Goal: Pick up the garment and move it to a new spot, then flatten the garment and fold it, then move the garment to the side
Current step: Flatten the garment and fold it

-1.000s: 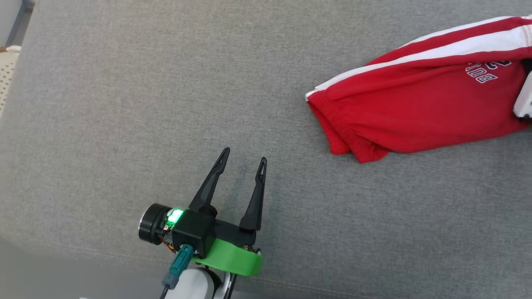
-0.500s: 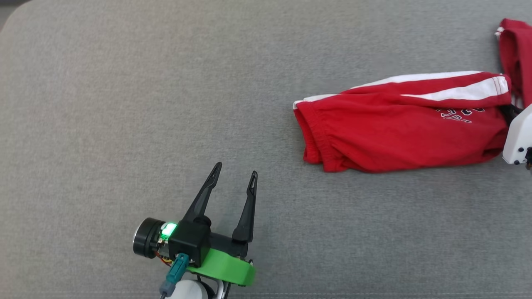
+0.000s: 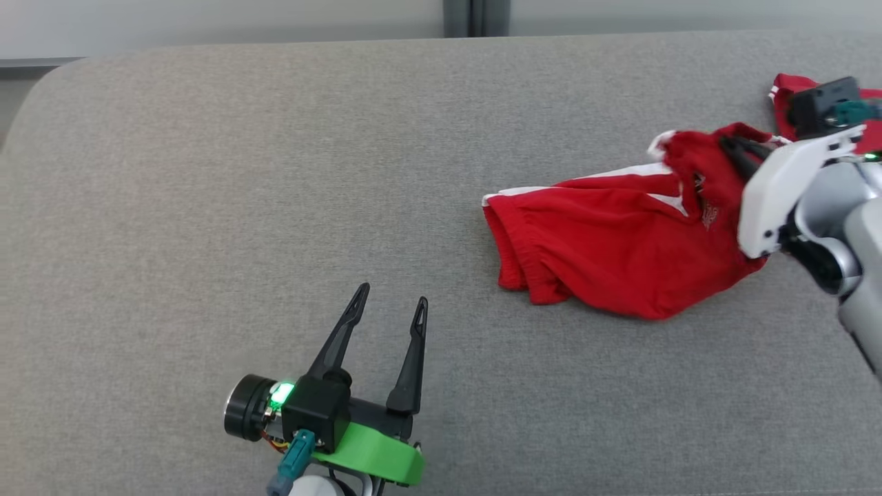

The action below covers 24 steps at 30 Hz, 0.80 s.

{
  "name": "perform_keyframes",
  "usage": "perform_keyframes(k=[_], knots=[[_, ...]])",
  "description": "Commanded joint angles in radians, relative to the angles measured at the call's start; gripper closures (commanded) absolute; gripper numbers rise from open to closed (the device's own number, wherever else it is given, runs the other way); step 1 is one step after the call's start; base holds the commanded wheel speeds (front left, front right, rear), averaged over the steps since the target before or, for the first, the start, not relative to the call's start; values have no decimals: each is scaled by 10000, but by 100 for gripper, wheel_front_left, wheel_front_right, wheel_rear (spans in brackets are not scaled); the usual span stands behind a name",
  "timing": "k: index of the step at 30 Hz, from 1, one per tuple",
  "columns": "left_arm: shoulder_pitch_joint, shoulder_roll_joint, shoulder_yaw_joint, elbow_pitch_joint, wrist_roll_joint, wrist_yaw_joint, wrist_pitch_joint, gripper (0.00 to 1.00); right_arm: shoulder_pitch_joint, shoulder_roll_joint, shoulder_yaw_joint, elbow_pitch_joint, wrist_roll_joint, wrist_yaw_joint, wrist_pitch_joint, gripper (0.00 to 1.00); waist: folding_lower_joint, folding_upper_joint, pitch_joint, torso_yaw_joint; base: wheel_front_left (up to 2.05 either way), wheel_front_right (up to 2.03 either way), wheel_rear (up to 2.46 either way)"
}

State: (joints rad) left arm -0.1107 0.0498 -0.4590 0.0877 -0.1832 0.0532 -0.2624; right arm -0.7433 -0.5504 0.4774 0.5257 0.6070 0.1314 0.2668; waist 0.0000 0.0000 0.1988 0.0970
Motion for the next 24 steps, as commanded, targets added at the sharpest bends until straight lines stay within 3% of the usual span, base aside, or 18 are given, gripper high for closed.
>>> perform_keyframes(k=[1,9,18,19,20,24], knots=[[198,19,8,0,-55,60,-28,0,141,164,70,-247,-150,-17,123,100,0,0,-161,249,0,0,0],[208,18,-76,12,-213,76,-28,0,281,1155,443,-999,-758,-17,875,100,0,0,-196,717,0,0,0],[41,18,-187,60,-376,103,-28,0,14,2260,1141,-615,-1188,-17,1410,100,0,0,-115,973,0,0,0],[29,18,-193,66,-387,110,-28,0,-33,2385,1281,-546,-1170,-17,1467,58,0,0,-114,981,0,0,0],[24,18,-198,74,-393,114,-28,0,-64,2483,1420,-525,-1161,-17,1469,0,0,0,-116,985,0,0,0],[58,18,-189,141,-414,124,-30,0,-301,2996,1862,-660,-712,-17,1195,0,0,0,-209,921,0,0,0]])
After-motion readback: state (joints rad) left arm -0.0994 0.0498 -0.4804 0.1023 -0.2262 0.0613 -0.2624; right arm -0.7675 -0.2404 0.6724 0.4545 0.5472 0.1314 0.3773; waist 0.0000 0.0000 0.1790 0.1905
